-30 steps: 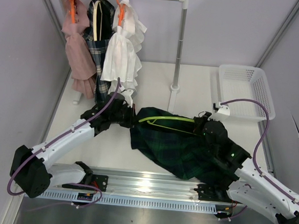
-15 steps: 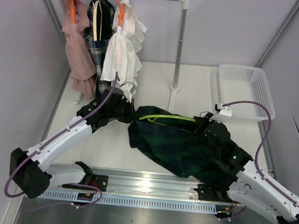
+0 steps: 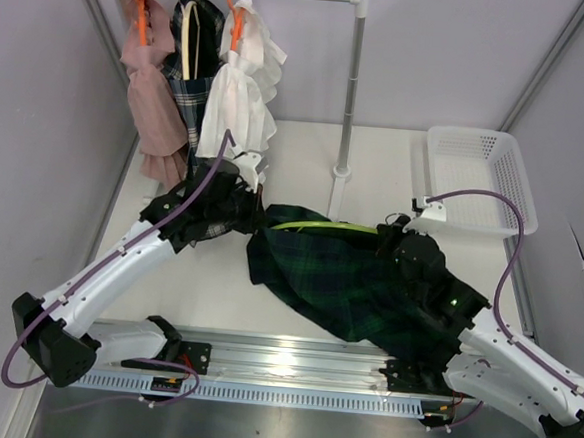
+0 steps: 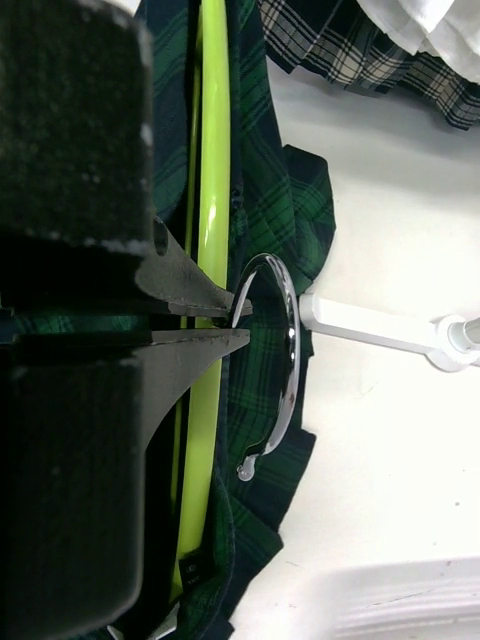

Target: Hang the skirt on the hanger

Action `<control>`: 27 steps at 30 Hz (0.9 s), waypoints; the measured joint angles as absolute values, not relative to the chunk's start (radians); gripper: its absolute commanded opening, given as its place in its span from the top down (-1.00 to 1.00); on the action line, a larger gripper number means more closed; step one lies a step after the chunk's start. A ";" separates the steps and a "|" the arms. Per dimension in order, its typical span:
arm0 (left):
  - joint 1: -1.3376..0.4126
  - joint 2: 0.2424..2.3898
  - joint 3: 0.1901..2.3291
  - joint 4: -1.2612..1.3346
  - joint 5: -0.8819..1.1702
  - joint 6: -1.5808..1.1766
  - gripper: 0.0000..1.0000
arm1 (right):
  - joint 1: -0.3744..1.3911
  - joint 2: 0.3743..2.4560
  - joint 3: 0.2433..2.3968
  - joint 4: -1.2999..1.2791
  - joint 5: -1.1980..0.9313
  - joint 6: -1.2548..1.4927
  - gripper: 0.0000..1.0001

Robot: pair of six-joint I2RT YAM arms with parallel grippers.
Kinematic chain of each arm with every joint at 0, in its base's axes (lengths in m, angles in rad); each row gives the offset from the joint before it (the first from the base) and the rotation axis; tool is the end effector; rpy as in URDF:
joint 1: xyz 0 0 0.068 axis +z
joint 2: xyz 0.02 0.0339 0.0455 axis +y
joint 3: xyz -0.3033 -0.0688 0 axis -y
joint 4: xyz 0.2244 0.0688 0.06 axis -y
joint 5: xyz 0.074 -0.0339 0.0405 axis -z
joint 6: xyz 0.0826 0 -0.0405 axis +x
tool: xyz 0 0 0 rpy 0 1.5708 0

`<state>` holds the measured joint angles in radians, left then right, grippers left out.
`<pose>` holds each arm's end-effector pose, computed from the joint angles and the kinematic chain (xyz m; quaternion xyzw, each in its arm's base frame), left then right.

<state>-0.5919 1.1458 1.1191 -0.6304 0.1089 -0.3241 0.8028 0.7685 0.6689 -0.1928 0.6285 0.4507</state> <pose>0.1979 -0.1438 0.3485 0.1434 0.8849 -0.2386 0.3735 0.1503 0.0857 0.3211 0.0479 0.7838 0.1318 0.6050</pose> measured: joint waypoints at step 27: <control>-0.769 1.271 1.495 -0.855 -0.121 -0.226 1.00 | 0.930 0.863 0.831 -0.256 0.796 0.351 1.00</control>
